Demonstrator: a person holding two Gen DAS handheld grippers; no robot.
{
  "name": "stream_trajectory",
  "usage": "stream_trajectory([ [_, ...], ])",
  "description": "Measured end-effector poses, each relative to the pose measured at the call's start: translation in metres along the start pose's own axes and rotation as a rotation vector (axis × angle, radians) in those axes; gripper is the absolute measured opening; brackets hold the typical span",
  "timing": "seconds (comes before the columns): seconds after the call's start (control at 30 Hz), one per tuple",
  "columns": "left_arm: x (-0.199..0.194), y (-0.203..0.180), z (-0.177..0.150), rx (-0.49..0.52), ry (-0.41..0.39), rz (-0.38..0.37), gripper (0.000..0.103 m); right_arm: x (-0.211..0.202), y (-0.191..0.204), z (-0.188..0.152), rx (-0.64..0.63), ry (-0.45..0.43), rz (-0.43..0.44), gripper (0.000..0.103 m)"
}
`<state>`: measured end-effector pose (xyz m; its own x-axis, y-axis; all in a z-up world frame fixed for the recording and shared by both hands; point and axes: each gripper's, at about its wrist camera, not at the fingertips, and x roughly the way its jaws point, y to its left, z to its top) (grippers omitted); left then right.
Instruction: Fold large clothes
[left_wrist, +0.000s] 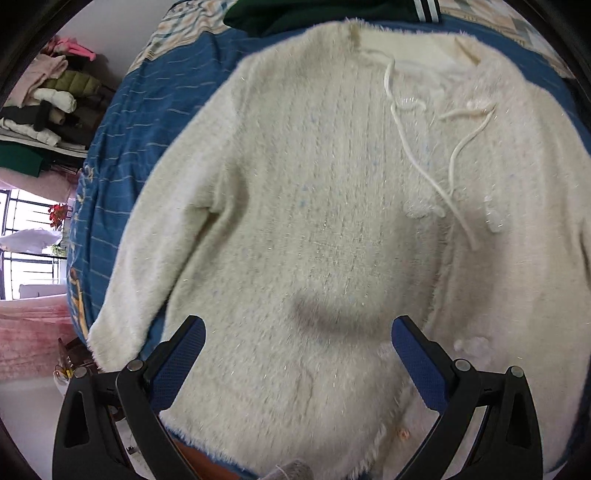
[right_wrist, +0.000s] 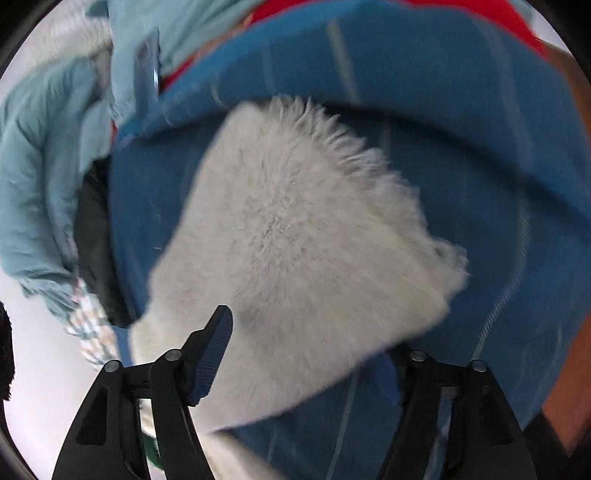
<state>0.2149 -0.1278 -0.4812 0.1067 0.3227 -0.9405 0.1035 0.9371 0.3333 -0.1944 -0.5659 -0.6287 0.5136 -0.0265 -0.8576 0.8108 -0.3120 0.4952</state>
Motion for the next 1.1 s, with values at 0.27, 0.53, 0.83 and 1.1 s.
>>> stream_trajectory([
  [0.27,0.022,0.015,0.004,-0.036,-0.041,-0.015,0.103,-0.021,0.068,-0.021,-0.1,-0.131,0.023,0.014],
  [0.53,0.024,0.086,0.004,-0.153,-0.061,-0.017,0.103,-0.101,0.232,-0.099,-0.53,-0.175,0.146,0.009],
  [0.83,0.054,0.201,-0.04,-0.421,0.036,0.023,0.103,-0.028,0.385,-0.351,-1.149,0.124,0.214,0.008],
  [1.1,0.091,0.277,-0.114,-0.629,0.155,0.054,0.103,0.129,0.326,-0.621,-1.796,0.371,-0.031,0.008],
])
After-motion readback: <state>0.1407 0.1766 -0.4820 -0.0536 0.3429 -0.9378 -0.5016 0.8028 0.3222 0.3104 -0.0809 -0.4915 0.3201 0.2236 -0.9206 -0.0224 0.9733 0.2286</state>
